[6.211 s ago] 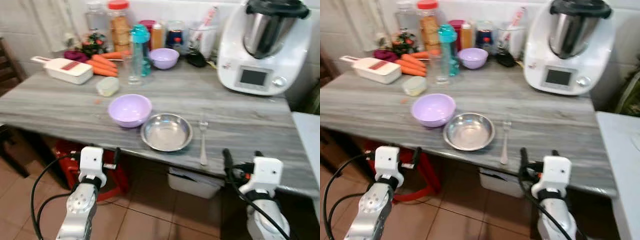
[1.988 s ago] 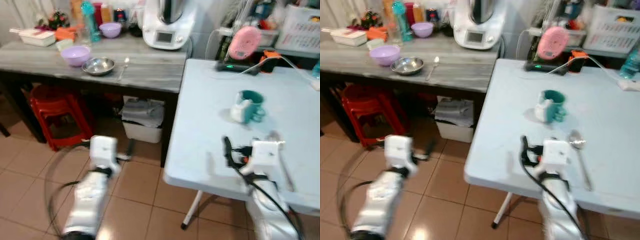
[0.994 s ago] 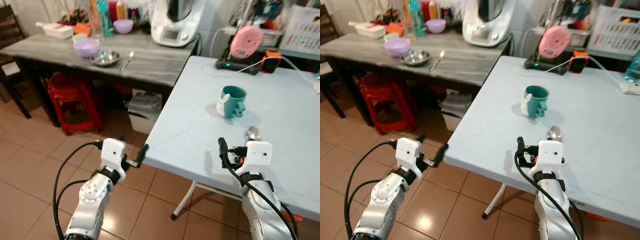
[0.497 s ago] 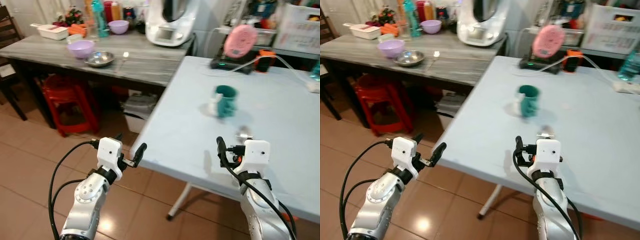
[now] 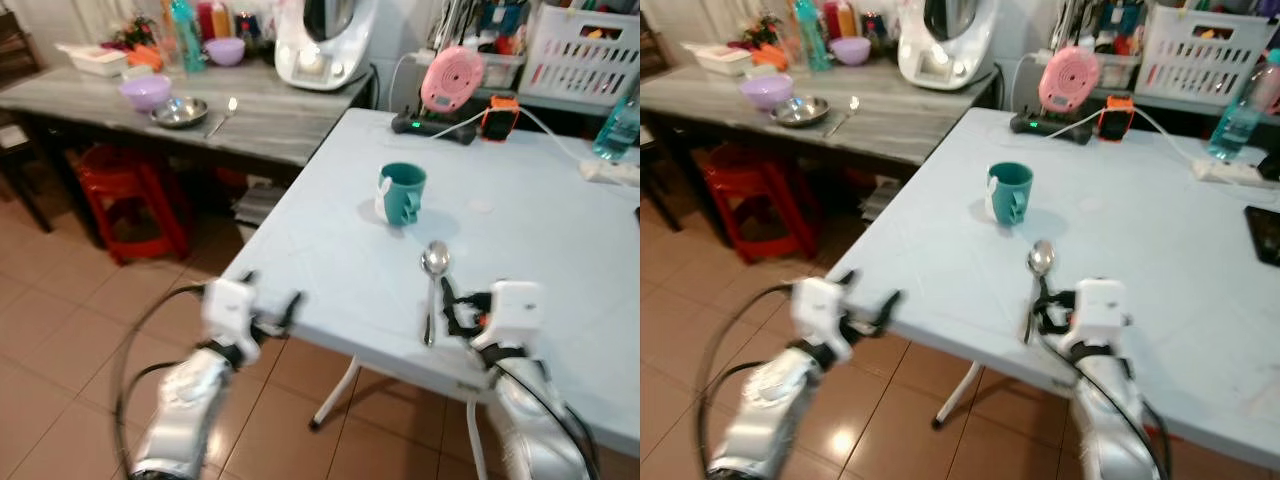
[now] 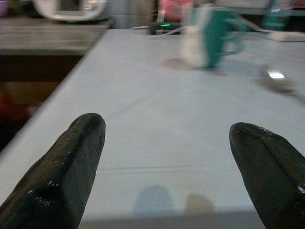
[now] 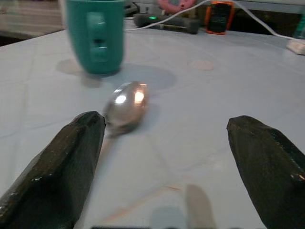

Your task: Setting the table

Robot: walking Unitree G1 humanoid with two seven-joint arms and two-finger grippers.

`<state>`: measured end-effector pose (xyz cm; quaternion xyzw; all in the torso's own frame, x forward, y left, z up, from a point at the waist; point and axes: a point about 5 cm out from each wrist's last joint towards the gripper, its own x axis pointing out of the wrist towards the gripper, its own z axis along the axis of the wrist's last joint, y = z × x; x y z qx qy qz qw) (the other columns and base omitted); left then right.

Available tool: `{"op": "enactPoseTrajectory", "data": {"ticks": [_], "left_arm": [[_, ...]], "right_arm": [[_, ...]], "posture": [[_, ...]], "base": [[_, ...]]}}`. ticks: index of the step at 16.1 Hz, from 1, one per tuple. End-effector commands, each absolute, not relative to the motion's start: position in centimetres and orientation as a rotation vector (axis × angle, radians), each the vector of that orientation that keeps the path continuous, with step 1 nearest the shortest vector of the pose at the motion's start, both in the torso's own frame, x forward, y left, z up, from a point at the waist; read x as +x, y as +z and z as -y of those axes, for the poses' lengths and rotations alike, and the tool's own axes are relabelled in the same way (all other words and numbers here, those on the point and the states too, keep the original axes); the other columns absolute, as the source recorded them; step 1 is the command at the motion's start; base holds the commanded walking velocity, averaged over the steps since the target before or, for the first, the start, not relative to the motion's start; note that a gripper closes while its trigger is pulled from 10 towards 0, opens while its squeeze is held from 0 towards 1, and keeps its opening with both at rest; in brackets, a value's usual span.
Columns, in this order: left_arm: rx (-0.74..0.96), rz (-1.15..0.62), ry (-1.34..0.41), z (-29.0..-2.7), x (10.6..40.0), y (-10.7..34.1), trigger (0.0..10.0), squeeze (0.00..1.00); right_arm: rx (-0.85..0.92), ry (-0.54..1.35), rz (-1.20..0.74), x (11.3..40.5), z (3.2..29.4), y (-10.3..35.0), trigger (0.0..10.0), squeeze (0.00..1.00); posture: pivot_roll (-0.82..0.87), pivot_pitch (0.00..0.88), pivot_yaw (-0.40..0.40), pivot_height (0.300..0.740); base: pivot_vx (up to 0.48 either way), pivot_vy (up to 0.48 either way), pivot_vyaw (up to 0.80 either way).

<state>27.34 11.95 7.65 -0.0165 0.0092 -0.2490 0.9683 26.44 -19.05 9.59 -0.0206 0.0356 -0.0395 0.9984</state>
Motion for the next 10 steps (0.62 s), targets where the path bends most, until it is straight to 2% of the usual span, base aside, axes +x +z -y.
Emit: {"op": "enactPoseTrajectory", "data": {"ticks": [1,3,7,10], "left_arm": [[-0.011,-0.003,-0.515,-12.4,27.7,8.1,10.0,0.00],[-0.002,-0.003,-0.556,-12.2,27.5,8.0,10.0,0.00],[-0.002,0.010,-0.726,-11.1,26.1,8.1,10.0,0.00],[-0.035,0.011,-0.793,-10.8,25.6,8.2,10.0,0.00]], "right_arm": [[-0.023,-0.063,-0.066,26.9,18.4,9.9,10.0,0.00],[-0.030,-0.047,-0.067,27.6,17.8,10.0,10.0,0.00],[0.022,0.027,-0.100,29.5,14.7,10.2,10.0,0.00],[0.056,-0.003,-0.175,31.1,13.8,10.1,10.0,0.00]], "posture": [[-0.09,0.000,-0.001,0.740],[-0.09,0.000,-0.003,0.740],[-0.09,0.000,0.001,0.740],[-0.08,0.000,0.002,0.740]], "base": [[0.000,0.000,0.00],[0.000,0.000,0.00],[0.000,0.000,0.00],[0.000,0.000,0.00]]}}
